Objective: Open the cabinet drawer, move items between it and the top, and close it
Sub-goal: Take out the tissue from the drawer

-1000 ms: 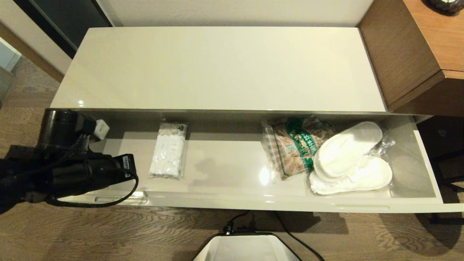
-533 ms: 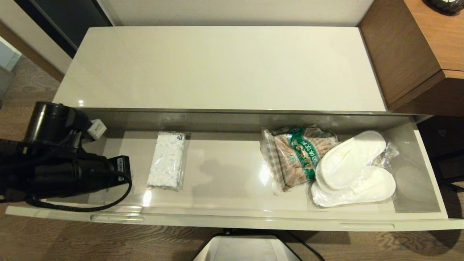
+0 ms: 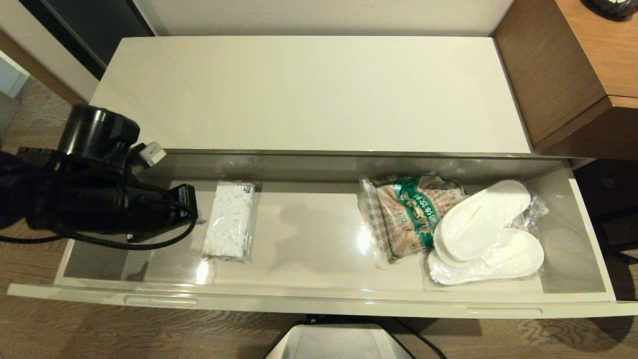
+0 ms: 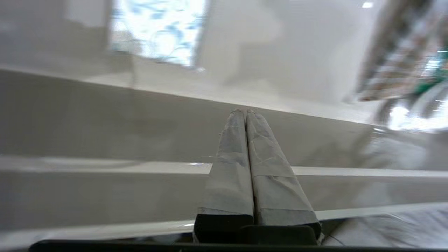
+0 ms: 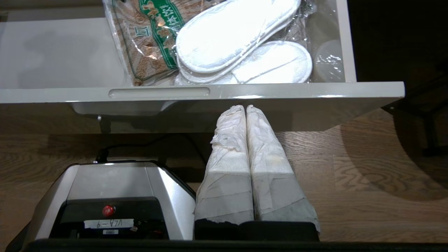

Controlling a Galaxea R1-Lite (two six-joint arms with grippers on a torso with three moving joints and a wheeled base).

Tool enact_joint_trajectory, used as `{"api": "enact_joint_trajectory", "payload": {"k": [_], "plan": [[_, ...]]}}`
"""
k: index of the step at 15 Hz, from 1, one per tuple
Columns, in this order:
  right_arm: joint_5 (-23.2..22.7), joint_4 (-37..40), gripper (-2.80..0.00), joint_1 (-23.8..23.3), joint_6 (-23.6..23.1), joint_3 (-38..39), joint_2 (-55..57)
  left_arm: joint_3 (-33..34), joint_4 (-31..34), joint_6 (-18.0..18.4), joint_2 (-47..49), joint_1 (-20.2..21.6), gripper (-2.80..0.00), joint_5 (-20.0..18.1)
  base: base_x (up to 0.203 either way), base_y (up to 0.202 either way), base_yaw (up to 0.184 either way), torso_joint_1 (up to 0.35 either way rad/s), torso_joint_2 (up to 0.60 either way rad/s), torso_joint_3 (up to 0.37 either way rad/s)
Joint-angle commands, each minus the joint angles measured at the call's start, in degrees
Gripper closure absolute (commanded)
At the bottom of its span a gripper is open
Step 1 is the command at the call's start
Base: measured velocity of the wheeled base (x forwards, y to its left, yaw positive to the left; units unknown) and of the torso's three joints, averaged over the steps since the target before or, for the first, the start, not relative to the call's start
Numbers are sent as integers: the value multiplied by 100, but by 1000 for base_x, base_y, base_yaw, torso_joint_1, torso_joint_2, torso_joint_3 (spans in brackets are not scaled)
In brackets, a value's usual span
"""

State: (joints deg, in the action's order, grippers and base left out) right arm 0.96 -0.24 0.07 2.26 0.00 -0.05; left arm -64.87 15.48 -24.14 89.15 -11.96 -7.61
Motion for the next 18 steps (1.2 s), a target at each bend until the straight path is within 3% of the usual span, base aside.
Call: {"api": "enact_joint_trajectory", "payload": {"k": [1, 4, 8, 18], "plan": [[0, -2, 0, 1, 3, 18, -83, -98, 7, -25, 95, 1, 0, -24, 0, 0, 0, 0, 0, 0], [0, -2, 0, 10, 3, 18, -83, -191, -34, -548, 410, 6, 0, -105, 0, 0, 0, 0, 0, 0], [0, -2, 0, 10, 3, 18, -83, 133, -74, -491, 557, 17, 0, 149, 0, 0, 0, 0, 0, 0], [0, -2, 0, 9, 3, 18, -83, 242, -235, -416, 659, 9, 0, 325, 0, 0, 0, 0, 0, 0]]}}
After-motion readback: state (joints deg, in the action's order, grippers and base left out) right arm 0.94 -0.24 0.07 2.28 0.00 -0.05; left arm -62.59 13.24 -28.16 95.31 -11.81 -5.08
